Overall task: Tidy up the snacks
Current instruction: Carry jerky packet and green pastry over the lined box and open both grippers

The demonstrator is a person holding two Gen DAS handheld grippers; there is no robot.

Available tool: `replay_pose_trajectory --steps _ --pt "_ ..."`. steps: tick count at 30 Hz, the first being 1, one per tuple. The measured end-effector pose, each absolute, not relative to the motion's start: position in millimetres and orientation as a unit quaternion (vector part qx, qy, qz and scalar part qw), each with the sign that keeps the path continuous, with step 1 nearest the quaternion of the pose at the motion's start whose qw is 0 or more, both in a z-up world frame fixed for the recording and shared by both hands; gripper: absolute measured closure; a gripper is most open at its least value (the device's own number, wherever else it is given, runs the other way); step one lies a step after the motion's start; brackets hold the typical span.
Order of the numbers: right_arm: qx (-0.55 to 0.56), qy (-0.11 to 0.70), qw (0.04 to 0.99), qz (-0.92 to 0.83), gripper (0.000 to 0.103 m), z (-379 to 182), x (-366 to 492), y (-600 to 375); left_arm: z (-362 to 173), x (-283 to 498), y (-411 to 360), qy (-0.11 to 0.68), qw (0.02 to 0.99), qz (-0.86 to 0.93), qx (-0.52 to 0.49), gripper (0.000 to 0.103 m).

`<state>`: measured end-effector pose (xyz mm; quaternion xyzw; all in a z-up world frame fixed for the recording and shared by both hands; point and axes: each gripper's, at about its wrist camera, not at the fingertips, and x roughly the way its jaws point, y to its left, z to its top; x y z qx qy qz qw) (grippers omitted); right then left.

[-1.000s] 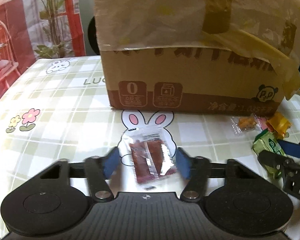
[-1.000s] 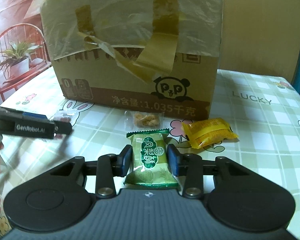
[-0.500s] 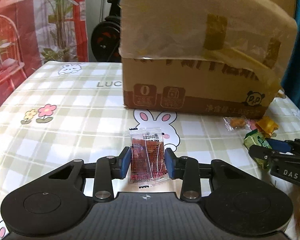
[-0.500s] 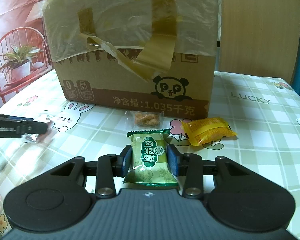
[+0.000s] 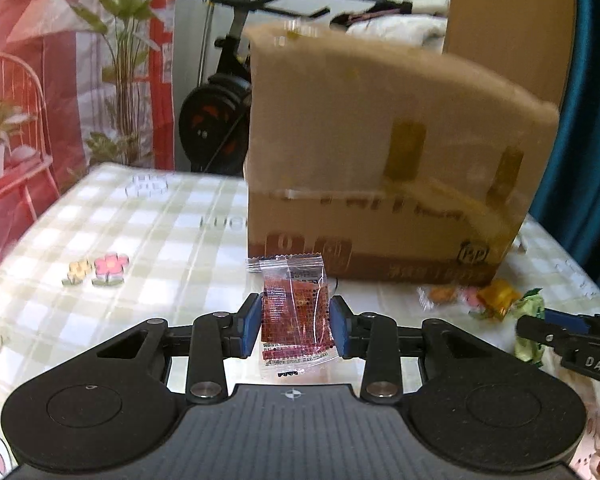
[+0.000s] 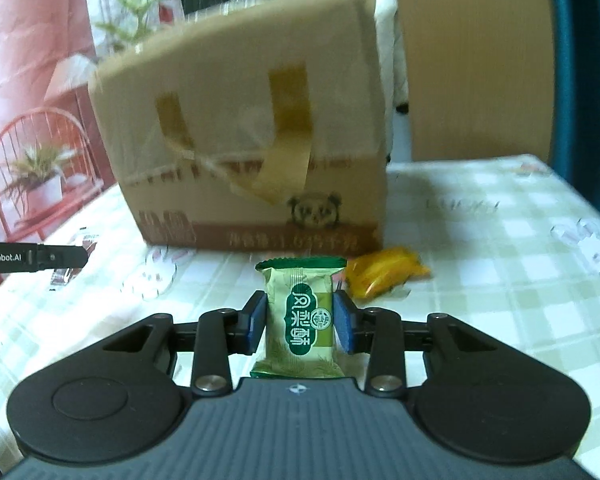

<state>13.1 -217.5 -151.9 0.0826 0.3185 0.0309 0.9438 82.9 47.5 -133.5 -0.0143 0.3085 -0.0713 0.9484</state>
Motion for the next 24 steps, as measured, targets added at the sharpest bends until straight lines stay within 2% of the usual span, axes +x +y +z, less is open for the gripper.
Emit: replay_pose_trajectory --steps 14,24 --pt "0.073 0.178 0.981 0.024 0.065 -46 22 -246 -63 102 50 0.204 0.974 -0.089 -0.049 0.064" --pt "0.062 0.152 0.984 0.062 0.065 -3 77 -233 -22 134 36 0.161 0.979 -0.12 -0.027 0.064"
